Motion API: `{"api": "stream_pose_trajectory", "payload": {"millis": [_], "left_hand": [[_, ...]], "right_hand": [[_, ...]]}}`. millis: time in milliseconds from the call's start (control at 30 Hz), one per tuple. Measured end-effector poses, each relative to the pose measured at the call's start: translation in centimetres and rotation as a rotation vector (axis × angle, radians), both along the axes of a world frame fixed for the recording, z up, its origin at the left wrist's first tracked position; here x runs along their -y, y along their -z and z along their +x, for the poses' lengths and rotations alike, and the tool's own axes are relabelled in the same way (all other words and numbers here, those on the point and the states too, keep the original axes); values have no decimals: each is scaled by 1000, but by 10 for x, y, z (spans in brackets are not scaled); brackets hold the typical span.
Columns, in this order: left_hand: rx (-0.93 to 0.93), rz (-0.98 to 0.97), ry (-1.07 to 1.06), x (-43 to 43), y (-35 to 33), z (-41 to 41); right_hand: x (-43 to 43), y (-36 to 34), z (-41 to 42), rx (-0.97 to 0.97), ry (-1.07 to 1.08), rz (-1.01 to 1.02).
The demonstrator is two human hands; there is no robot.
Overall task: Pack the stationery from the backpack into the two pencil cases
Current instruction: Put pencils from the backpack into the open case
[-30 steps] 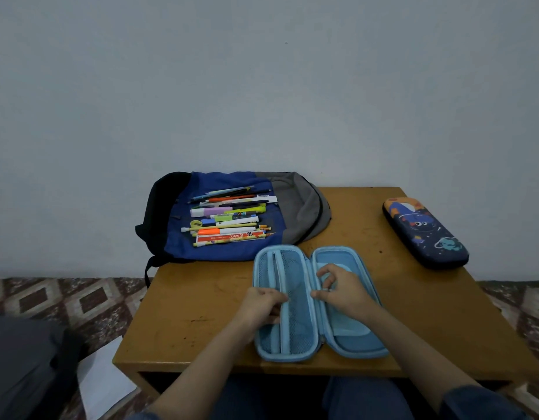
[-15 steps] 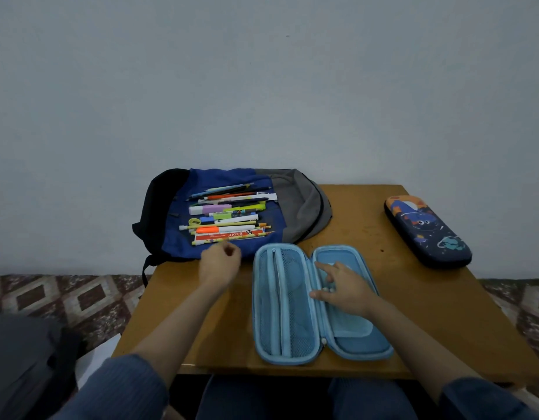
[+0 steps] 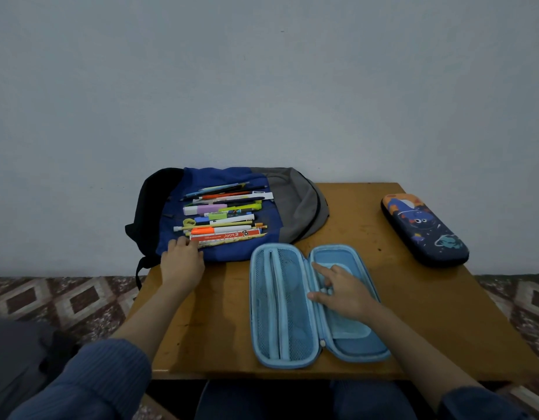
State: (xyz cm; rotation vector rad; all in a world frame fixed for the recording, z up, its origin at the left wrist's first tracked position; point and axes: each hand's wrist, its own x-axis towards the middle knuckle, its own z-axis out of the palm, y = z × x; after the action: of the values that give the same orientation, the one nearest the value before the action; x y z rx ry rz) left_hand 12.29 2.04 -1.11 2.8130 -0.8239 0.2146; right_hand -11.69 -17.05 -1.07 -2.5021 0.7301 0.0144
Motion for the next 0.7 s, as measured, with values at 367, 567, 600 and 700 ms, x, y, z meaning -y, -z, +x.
{"api": "stream_pose_trajectory", "payload": {"millis": [367,567,600,700], "left_hand": [[9,-108,-10,-3,6,3],[-29,-174,-23,-8,12,3],[-39,-179,-22,-8,13,2],[-67,-157,-3,-9,14,1]], "right_hand": [[0,6,0,-8,13,-16],[2,10,0,10,20,-22],[2,10,0,12,22,-21],[2,10,0,11,30,-24]]}}
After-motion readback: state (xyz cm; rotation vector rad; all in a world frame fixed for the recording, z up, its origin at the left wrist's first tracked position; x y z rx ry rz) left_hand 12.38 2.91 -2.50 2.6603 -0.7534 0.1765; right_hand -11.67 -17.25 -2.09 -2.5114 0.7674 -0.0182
